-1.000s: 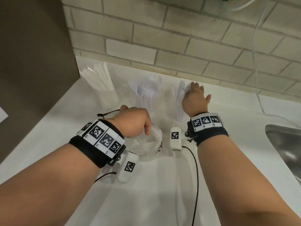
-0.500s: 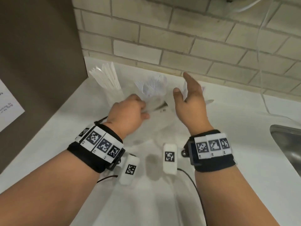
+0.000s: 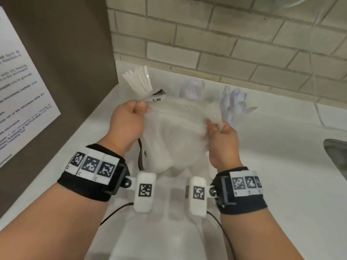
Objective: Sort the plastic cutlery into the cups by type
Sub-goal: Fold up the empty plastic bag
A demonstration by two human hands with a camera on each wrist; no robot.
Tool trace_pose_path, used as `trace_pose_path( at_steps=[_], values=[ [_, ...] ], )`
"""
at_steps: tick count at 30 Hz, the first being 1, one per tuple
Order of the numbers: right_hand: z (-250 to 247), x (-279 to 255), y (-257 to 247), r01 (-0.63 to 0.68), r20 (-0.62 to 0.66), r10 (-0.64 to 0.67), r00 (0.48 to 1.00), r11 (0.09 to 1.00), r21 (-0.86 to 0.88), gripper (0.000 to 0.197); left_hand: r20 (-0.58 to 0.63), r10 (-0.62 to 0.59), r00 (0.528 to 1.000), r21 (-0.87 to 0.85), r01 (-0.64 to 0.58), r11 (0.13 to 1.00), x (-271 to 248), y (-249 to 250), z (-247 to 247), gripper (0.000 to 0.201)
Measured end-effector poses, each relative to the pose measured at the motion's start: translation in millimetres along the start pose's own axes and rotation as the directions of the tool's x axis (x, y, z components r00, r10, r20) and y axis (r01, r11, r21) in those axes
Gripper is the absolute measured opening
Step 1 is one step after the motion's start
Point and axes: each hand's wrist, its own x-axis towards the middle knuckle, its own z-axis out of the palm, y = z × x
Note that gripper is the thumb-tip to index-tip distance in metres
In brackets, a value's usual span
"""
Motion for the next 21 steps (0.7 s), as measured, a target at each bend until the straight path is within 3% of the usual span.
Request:
trace_pose_path(
  at_steps=[3,4,5,6,7,8,9,12,14,17,19,21],
  values=[
    [-5.9,-4.7,-2.4,-0.06,-0.026,0.063,0.998,0.995,0.085,0.004,-0.054,-0.112,0.992,-0.151,0.103,0.983,-4.0,-6.8,-7.1,0.005],
    [-5.0,-5.9,-1.8,-0.08,-0.028,0.083,0.996,0.991,0.112,0.005,-0.001,-0.18,0.984,-0.25,0.174,0.952,-8.7,-4.7,-9.1,0.012],
    [-4.4,-6.4,-0.8,-0.1,-0.028,0.105,0.994,0.986,0.133,0.006,0.141,-0.235,0.962,-0.353,0.27,0.896,-12.6,-4.8,-11.0,0.026],
    [-3.8,-6.6,-0.2,-0.128,-0.024,0.133,0.991,0.981,0.145,0.008,0.323,-0.263,0.909,-0.39,0.381,0.838,-17.0,-5.8,-14.2,0.036],
    [-3.9,-6.9,-0.3,-0.155,-0.019,0.16,0.987,0.976,0.153,0.012,0.486,-0.28,0.828,-0.356,0.481,0.801,-23.5,-5.2,-17.9,0.042],
    [-4.3,-7.5,-0.6,-0.178,-0.003,0.181,0.983,0.97,0.163,0.018,0.577,-0.293,0.762,-0.295,0.53,0.795,-29.5,-5.4,-21.2,0.044],
    [-4.8,-8.5,-1.0,-0.198,0.037,0.195,0.98,0.964,0.176,0.025,0.594,-0.303,0.745,-0.275,0.542,0.794,-32.9,-9.4,-22.3,0.044],
    [-9.5,-15.1,1.5,-0.215,0.302,0.183,0.936,0.974,0.077,0.07,0.361,-0.308,0.88,-0.327,0.429,0.842,-36.0,-17.7,-22.2,0.031],
    [-16.0,-17.0,5.8,-0.166,0.392,0.132,0.911,0.985,0.054,0.094,0.259,-0.309,0.915,-0.331,0.385,0.862,-34.6,-19.3,-24.8,0.026],
    [-27.2,-11.6,9.6,-0.091,0.273,0.055,0.96,0.988,0.121,0.077,0.147,-0.376,0.915,-0.366,0.404,0.838,-28.7,-25.2,-32.3,0.035],
    [-27.6,-12.1,9.1,-0.071,0.209,0.053,0.976,0.994,0.08,0.056,0.09,-0.403,0.911,-0.422,0.401,0.813,-28.4,-27.2,-33.3,0.031],
    [-24.2,-16.0,8.8,-0.048,0.216,0.042,0.976,0.999,0.024,0.054,0.034,-0.378,0.925,-0.414,0.357,0.837,-30.8,-27.2,-31.3,0.024]
  ],
)
